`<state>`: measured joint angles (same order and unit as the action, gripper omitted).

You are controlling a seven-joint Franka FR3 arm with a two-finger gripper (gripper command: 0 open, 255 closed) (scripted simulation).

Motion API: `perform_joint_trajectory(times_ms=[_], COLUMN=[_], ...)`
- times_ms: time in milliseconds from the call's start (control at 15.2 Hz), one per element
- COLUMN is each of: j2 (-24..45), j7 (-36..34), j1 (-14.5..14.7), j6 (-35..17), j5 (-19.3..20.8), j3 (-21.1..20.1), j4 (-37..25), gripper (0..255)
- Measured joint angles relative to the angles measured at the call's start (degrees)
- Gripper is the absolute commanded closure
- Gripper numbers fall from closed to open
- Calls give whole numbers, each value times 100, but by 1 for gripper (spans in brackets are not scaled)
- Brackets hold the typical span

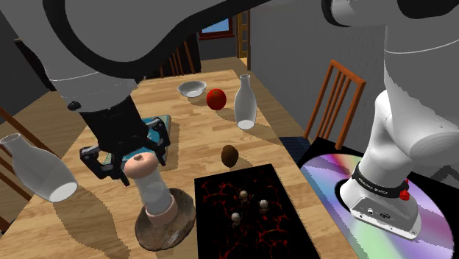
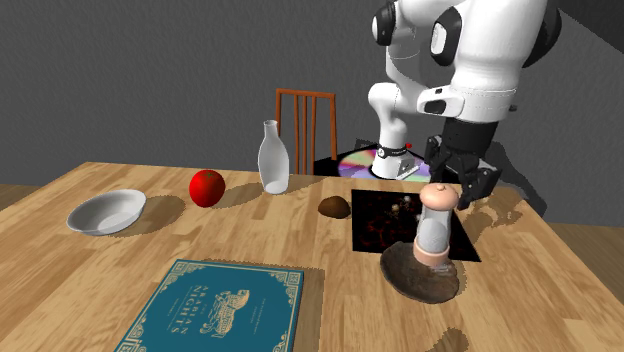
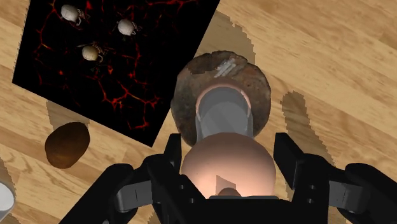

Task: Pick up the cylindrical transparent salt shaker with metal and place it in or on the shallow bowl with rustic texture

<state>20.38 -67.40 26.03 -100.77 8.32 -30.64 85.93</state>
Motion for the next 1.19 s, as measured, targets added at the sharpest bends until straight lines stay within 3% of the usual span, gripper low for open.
perform_joint_trajectory(times_ms=[330,792,858,1188], j2=[17,34,34,34], j7=[-2,-8,-8,-9], j1=[-42,-43,-43,-42], j6=[-430,-512,-512,-512], j5=[19,30,30,30], j3=[21,26,26,26], j4=[422,484,484,483], gripper=[255,255,0,0])
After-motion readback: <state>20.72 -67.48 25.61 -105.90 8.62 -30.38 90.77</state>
